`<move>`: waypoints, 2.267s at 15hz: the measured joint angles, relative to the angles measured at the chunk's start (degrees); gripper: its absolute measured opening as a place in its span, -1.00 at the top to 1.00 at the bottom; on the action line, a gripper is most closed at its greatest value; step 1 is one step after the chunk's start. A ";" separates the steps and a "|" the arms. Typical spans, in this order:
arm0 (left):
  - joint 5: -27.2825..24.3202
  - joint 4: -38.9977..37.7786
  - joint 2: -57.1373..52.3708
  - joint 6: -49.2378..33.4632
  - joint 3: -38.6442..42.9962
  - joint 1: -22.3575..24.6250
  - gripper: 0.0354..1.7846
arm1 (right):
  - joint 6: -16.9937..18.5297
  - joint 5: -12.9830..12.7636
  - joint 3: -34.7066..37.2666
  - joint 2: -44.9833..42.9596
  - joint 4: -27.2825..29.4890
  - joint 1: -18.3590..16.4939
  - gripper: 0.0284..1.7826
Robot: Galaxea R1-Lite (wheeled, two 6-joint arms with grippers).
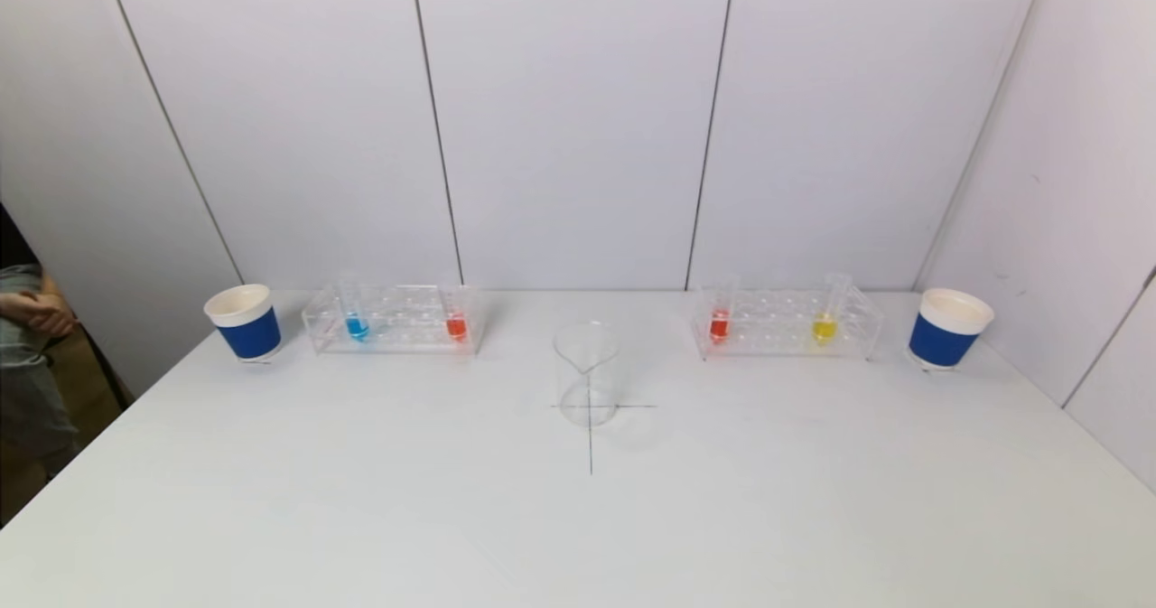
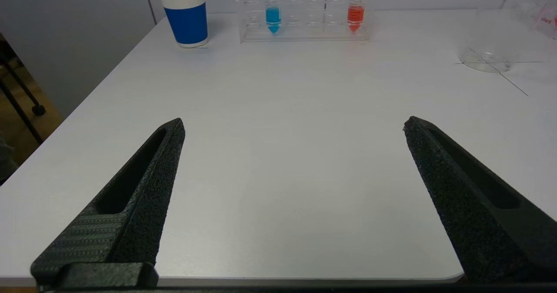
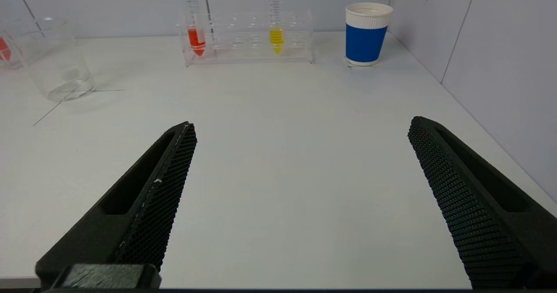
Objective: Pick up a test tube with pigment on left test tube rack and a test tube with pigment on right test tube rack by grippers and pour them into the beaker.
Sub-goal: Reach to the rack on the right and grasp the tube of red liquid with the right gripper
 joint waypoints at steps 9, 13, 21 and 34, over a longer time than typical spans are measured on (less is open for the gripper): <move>0.00 0.00 0.00 0.00 0.00 0.04 -0.98 | -0.01 -0.02 -0.02 0.00 0.00 0.00 -0.99; 0.00 0.00 0.00 0.02 0.00 -0.02 -0.98 | -0.01 0.00 0.00 0.00 0.00 0.00 -0.99; 0.00 0.02 0.00 0.00 0.00 0.00 -0.98 | -0.28 -0.02 0.02 0.00 -0.84 0.00 -0.99; 0.00 0.00 0.00 0.00 0.00 0.00 -0.98 | -0.15 1.72 -13.67 1.67 5.07 0.11 -0.99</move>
